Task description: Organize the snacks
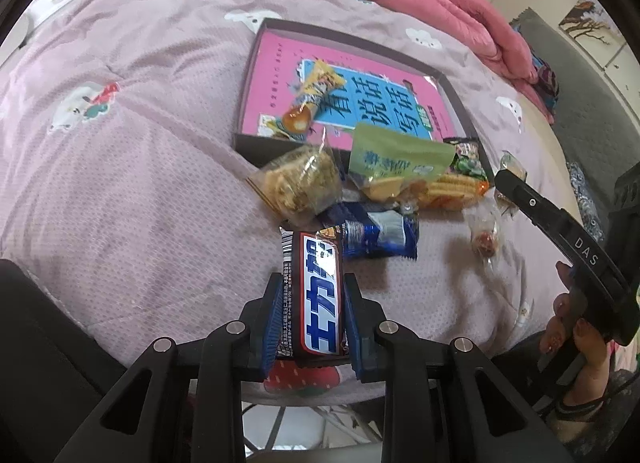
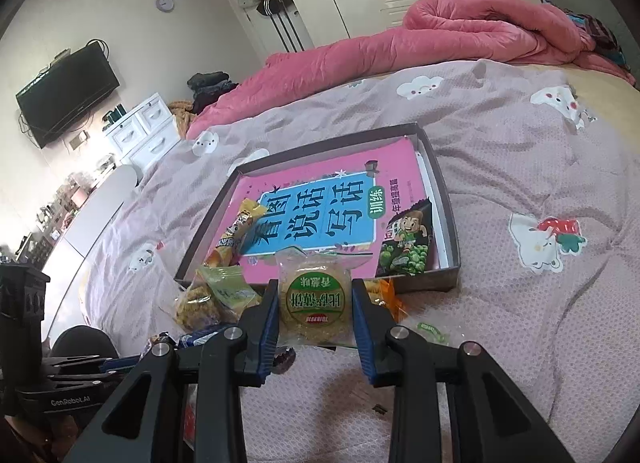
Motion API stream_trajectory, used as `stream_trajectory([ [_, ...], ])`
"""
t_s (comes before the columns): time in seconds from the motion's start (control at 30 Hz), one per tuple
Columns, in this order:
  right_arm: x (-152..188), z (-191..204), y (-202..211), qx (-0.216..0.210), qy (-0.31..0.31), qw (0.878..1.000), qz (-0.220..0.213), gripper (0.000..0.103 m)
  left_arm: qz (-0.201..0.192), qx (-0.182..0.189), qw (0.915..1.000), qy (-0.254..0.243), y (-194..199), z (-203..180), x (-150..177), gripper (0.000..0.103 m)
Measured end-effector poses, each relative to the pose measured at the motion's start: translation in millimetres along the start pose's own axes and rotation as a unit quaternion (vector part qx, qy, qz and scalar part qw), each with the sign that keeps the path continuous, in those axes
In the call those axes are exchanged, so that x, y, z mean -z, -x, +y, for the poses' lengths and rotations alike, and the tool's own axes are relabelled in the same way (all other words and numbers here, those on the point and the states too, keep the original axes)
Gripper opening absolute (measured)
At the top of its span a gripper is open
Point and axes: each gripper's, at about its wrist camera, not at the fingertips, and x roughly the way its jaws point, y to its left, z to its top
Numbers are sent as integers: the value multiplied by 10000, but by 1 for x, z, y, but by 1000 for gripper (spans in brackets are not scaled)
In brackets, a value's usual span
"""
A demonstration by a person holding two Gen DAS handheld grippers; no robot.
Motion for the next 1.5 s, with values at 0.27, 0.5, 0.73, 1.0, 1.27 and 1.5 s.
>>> stream_trajectory([
  [0.27, -4, 4, 0, 28, 34, 10000, -68, 34, -310, -104, 9995, -40, 9, 1, -8, 29],
  [0.5, -10, 5, 5, -47, 12, 9997, -250, 34, -560, -105, 9984, -64, 16, -2, -20, 29],
  [0.73, -15, 3, 9, -55, -8, 9992, -407, 34, -798, -130, 9966, -149, 20, -8, -33, 29],
  [1.0, -24, -2, 16, -92, -51, 9981, -604, 34, -1095, -132, 9937, -179, 23, -11, -50, 29],
  [1.27, -38, -3, 14, -20, 25, 9973, -738, 34, -1214, -175, 9922, -232, 18, -16, -65, 29],
  [1.5, -49, -8, 14, 35, 105, 9966, -821, 34, -1157, 13, 9930, -236, 10, -23, -80, 29],
])
